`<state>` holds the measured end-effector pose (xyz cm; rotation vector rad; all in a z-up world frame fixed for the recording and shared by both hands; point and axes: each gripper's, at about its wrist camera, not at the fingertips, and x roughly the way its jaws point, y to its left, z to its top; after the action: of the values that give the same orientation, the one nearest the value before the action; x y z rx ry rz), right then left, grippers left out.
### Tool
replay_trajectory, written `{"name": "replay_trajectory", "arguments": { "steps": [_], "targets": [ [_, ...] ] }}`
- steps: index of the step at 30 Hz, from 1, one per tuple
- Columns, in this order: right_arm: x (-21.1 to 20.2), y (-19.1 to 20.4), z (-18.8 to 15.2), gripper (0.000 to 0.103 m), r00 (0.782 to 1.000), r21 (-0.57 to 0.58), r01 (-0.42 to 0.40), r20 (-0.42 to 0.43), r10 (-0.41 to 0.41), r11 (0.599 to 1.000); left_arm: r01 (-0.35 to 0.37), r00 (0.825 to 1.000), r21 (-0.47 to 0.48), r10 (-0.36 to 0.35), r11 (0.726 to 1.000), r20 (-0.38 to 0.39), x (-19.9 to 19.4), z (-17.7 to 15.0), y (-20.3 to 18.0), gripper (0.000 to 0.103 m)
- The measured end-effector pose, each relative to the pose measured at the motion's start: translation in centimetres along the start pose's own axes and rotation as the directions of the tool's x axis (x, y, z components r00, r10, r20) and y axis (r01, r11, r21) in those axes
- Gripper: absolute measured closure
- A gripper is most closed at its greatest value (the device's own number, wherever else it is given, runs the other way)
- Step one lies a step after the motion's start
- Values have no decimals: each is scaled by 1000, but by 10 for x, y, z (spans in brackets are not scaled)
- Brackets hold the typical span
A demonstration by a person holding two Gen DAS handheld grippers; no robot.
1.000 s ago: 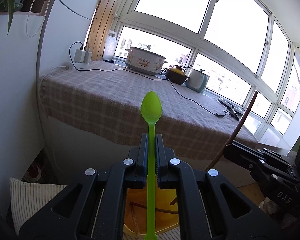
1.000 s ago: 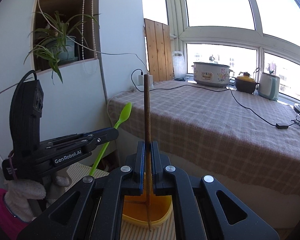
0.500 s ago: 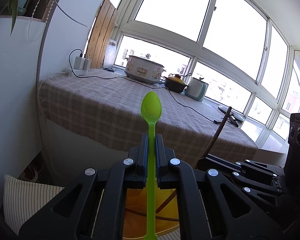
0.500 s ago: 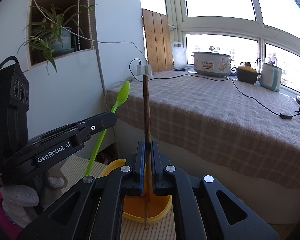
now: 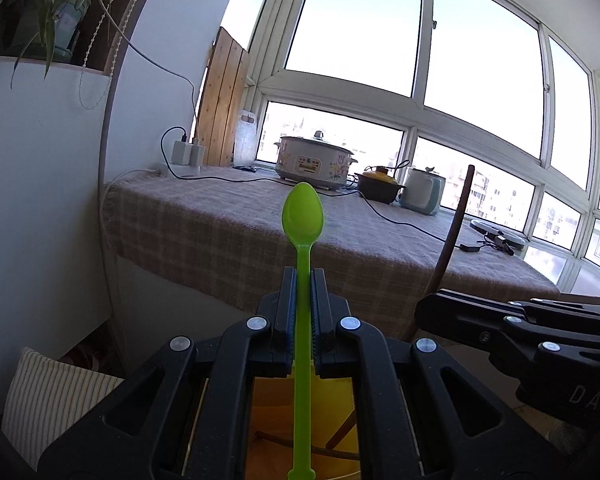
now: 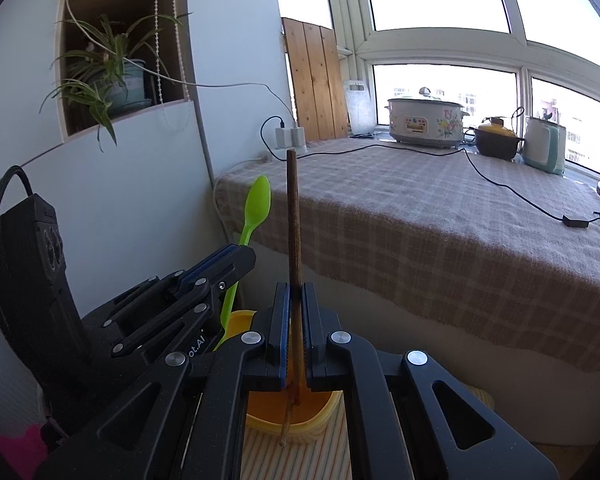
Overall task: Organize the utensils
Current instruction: 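Lower the green spoon and the chopstick into the yellow bucket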
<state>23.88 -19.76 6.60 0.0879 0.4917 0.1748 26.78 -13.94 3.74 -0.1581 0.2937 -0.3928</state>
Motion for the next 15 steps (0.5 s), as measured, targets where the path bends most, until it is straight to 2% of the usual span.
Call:
{"name": "replay_trajectory", "arguments": {
  "steps": [8, 15],
  "targets": [
    [2, -6, -3, 99, 1000, 17, -3, -7, 3, 1000, -40, 997, 2, 40, 999, 61, 3, -14, 3, 99],
    [3, -10, -6, 99, 1000, 31, -7, -17, 7, 1000, -49, 998, 11, 48, 999, 40, 8, -30, 4, 99]
  ]
}}
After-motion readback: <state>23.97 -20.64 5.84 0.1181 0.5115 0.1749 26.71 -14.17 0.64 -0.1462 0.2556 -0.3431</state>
